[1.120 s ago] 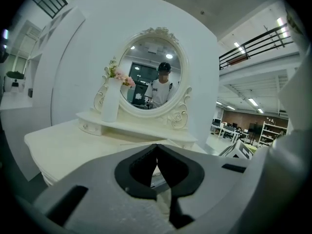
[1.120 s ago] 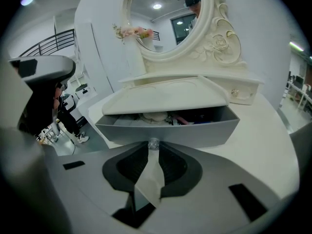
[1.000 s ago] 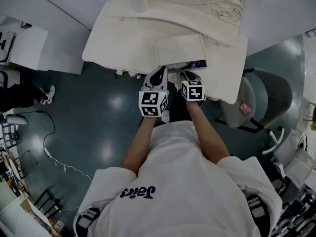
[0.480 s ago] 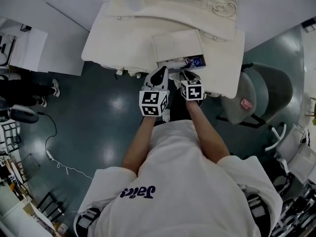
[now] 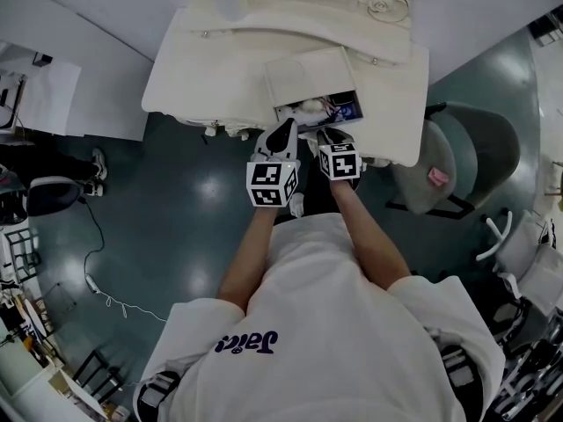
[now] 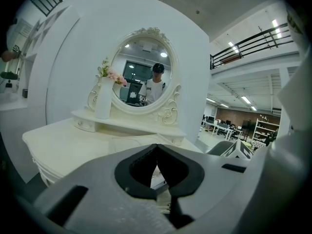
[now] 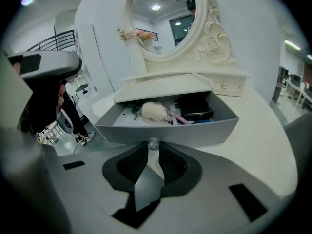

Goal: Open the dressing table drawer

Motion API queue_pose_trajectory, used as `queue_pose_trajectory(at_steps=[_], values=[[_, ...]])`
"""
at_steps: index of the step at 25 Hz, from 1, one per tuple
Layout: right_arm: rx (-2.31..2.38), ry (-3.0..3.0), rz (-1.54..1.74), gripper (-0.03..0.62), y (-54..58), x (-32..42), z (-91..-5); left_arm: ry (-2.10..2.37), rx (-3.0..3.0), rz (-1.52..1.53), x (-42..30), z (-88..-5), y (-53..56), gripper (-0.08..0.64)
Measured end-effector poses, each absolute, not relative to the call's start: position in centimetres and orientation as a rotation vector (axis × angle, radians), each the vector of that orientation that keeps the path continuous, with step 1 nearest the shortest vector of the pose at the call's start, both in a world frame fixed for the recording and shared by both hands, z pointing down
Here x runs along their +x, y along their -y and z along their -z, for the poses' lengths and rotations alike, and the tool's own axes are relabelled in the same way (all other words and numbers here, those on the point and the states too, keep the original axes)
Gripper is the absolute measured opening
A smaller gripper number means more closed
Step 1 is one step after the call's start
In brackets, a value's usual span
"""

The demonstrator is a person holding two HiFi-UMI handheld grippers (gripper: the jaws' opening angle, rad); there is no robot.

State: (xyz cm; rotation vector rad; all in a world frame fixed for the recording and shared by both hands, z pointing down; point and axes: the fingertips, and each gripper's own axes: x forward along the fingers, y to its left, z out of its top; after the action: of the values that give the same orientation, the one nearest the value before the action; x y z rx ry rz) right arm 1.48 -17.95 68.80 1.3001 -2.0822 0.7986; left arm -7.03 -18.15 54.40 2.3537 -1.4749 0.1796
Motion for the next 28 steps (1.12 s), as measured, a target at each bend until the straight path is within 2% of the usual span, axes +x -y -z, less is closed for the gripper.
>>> queue_pose_trajectory(at_steps=[28], values=[[1.314, 2.119, -0.769, 0.072, 14.3, 1.8, -69.3, 1.454, 2.34, -0.225, -6.0, -56.6, 14.6, 0.015]])
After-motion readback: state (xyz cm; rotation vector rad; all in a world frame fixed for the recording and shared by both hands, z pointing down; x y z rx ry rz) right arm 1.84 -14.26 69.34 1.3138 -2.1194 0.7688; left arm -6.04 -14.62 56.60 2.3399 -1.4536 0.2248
